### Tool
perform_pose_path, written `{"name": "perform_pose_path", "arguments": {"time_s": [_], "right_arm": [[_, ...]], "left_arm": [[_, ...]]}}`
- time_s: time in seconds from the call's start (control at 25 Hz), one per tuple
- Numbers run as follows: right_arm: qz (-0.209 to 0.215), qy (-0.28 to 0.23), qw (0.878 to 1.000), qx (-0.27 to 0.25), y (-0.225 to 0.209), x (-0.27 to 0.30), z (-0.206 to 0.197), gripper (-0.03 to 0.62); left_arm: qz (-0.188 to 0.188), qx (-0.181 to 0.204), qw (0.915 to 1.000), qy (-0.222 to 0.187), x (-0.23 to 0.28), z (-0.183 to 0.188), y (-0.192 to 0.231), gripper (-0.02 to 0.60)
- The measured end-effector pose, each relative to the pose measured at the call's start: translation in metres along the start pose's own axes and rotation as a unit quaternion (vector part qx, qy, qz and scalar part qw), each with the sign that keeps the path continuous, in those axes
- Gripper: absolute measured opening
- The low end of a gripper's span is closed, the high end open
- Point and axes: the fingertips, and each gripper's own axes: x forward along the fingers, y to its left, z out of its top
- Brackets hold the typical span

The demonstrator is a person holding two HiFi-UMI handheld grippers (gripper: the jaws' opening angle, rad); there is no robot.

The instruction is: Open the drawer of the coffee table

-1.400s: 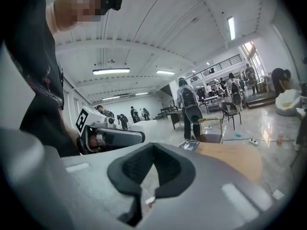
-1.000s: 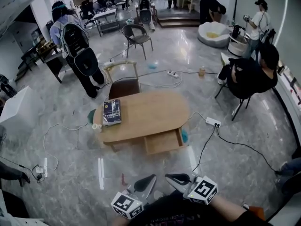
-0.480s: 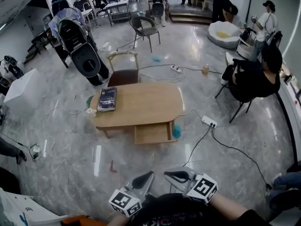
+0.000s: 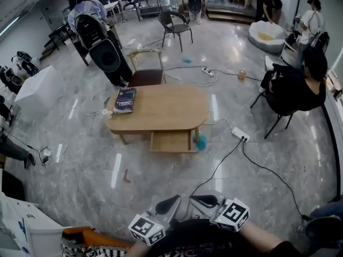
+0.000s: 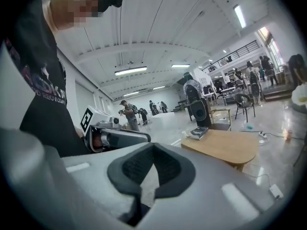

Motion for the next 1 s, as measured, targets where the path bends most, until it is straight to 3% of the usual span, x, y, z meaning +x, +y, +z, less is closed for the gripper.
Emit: {"name": "perform_pose_path", "arguments": {"time_s": [1.0], "right_arm": [[0.017,0.01,1.0,-0.001,0.008,-0.023,-0.017,0.002]], "left_arm": [[0.007,-0.006,0.9999,-0.012,0.008,-0.012,-0.023,0.006]]}}
